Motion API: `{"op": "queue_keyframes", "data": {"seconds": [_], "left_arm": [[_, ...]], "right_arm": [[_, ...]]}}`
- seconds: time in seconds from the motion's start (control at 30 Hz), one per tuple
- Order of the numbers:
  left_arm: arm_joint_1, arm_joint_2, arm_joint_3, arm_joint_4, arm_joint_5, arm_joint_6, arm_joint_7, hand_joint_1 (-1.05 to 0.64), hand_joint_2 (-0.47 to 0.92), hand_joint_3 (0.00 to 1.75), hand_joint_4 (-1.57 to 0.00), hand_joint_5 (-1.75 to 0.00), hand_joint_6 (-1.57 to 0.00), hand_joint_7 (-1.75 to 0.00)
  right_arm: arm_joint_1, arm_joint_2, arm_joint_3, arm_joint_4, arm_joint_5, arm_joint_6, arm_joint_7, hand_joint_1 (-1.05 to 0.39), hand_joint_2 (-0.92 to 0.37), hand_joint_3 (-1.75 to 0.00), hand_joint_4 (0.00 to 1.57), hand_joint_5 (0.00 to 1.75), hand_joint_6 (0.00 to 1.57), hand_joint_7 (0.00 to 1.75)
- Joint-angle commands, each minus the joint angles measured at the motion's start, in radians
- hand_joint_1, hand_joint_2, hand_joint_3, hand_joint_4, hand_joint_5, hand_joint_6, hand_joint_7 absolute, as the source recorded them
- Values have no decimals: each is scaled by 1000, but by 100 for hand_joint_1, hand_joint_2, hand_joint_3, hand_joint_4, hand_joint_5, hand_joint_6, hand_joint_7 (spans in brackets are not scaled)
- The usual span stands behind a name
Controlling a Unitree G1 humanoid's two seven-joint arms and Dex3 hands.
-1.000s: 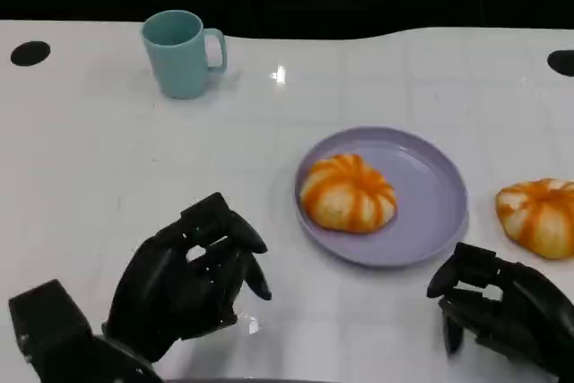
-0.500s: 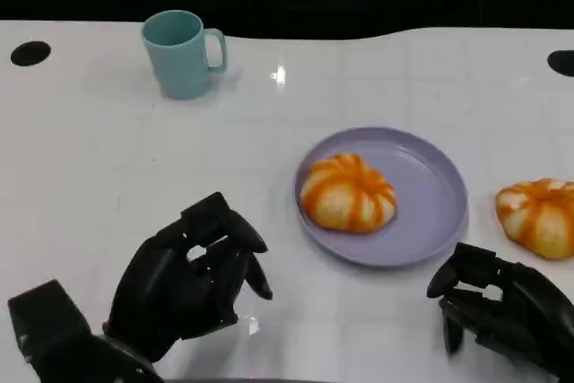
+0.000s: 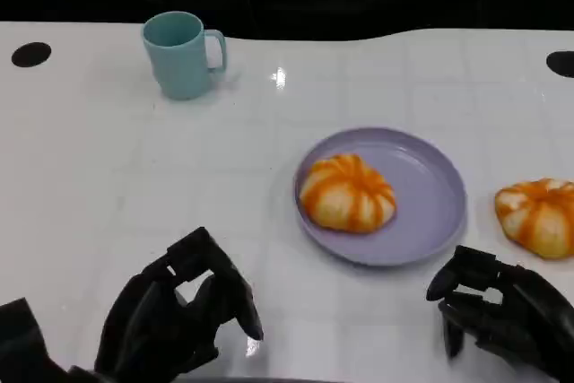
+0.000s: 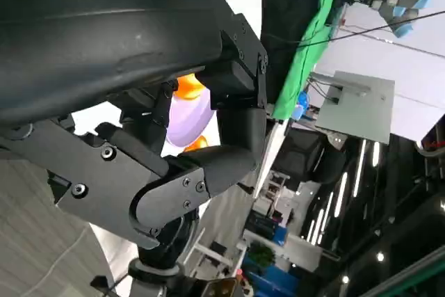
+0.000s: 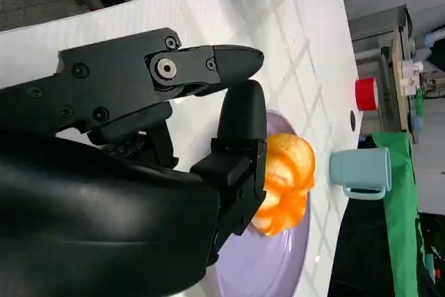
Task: Grasp the bread from the table and place it into the plate.
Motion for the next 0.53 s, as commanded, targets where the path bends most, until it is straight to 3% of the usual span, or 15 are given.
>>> {"op": "queue_keyframes", "data": {"seconds": [0.03, 0.53], "left_arm": [[-4, 3, 15, -19, -3, 13, -14, -57, 43, 112, -75, -175, -62, -159], [-23, -7, 32, 21, 7, -5, -38, -57, 43, 112, -74, -175, -60, -161]], "right_arm": [[19, -14, -1, 17, -2, 19, 10, -54, -92, -25, 67, 175, 67, 140], [12, -17, -1, 21, -12, 10, 2, -52, -92, -26, 67, 175, 67, 140]]}}
